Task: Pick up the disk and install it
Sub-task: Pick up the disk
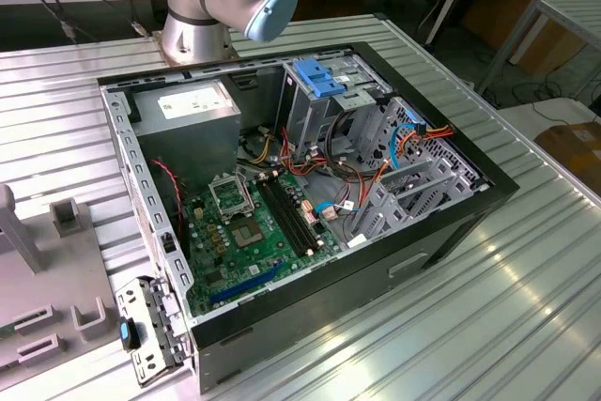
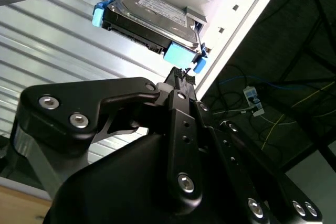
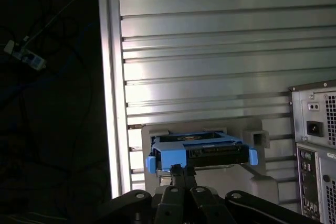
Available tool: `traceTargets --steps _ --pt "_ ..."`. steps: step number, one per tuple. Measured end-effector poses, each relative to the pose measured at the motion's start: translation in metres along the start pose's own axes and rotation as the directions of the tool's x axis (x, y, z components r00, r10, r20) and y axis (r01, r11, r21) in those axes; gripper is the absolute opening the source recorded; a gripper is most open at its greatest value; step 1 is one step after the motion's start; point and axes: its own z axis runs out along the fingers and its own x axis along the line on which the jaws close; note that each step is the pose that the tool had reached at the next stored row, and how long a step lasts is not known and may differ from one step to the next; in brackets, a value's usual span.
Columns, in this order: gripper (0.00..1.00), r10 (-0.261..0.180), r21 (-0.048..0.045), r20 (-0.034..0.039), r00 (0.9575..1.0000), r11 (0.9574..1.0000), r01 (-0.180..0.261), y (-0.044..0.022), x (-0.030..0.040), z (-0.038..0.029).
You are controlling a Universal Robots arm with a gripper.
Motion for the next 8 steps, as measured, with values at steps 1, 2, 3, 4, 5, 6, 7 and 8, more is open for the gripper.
traceTargets --steps 1,2,3,4,5,6,7,8 --pt "0.11 0.000 0.0000 0.0000 1.0000 1.0000 0.000 0.0000 0.0000 0.0000" --pt "0.11 -0.002 -0.0001 0.0000 1.0000 1.0000 0.002 0.0000 0.0000 0.0000" --pt "0.11 -0.008 -0.0002 -0.0003 1.0000 1.0000 0.008 0.0000 0.0001 0.0000" --pt "0.11 -0.017 -0.0004 -0.0008 0.9999 0.9999 0.017 0.0000 0.0001 0.0000" --pt "0.11 -0.032 -0.0008 -0.0014 0.9995 0.9995 0.032 0.0001 0.0001 0.0000" --pt "0.11 -0.046 -0.0012 -0.0019 0.9989 0.9989 0.046 0.0000 0.0001 0.0001" --pt "0.11 -0.076 -0.0018 -0.0033 0.9971 0.9971 0.076 0.0000 0.0001 0.0000" --pt "0.11 -0.115 -0.0028 -0.0049 0.9934 0.9934 0.115 0.0000 0.0001 0.0000"
